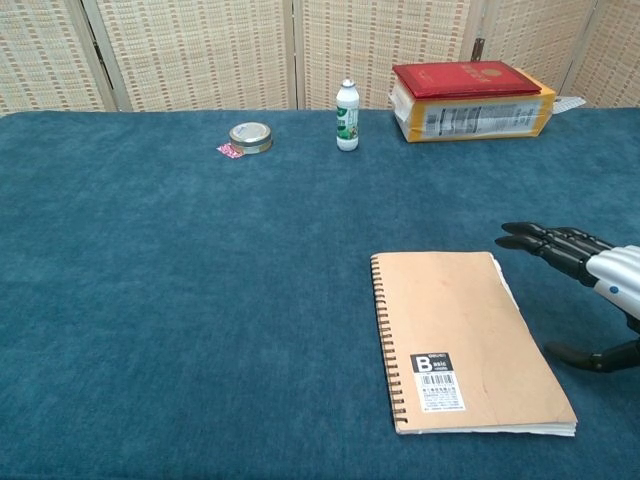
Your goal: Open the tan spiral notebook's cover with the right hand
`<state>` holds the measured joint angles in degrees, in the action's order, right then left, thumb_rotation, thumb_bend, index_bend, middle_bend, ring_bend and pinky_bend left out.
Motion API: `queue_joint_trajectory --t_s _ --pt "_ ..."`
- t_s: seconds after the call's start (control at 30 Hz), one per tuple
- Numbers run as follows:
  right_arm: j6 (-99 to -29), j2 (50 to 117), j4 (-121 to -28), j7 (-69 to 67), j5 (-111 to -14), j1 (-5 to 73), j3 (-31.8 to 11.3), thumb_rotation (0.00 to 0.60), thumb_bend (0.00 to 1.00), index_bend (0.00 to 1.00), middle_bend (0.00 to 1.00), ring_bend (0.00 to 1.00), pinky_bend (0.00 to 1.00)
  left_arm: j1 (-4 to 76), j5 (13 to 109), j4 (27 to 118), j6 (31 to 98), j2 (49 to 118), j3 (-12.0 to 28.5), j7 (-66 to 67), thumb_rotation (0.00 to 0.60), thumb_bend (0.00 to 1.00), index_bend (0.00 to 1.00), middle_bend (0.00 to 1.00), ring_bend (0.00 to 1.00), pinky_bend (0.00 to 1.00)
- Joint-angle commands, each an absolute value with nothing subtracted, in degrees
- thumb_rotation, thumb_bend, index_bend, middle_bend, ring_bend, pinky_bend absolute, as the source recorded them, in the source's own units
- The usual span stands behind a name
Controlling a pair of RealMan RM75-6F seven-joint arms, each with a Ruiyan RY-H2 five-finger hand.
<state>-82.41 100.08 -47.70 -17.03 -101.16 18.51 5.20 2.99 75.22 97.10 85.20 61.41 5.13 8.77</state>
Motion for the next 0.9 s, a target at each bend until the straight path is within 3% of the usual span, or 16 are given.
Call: queue_joint_trajectory --t_s 0.03,0.9 --pt "-82.42 100.13 -47.69 -17.14 -101.01 18.71 5.1 0.6 0.33 0.0 0.0 0.0 0.0 3.08 74.96 97.06 85.12 61.57 5.28 9.12 0.6 0.24 0.21 0.1 0.04 0.17" --pt "-81.39 102.7 -44.97 -19.42 -99.48 20.51 4.57 0.6 0.33 0.0 0.0 0.0 0.0 2.78 75.07 97.04 85.64 61.59 5.48 9.04 0.6 0.24 0.21 0.1 0.04 0.17"
